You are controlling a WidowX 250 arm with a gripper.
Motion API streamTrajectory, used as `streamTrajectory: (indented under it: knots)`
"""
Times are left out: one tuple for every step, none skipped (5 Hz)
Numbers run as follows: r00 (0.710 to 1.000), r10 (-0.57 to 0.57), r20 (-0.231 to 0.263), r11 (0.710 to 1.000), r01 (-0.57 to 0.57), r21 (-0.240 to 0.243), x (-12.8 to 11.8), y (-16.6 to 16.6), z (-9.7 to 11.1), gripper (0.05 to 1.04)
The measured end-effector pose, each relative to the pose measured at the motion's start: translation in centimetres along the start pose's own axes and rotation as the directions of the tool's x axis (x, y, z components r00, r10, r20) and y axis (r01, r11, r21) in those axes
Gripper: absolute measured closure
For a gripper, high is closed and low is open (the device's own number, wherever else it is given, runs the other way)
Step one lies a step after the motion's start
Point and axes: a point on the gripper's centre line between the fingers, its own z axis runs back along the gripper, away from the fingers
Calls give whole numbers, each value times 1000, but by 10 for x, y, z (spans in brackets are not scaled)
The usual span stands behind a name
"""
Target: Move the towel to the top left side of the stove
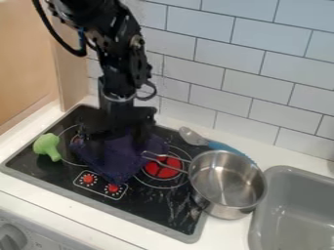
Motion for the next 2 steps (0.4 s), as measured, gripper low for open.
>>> streamTrajectory:
  knots:
    - [1000,12,-11,1000,-12,1,2,-2,-3,85]
    - [1000,21,-21,1000,-21,-14,12,-7,-6,85]
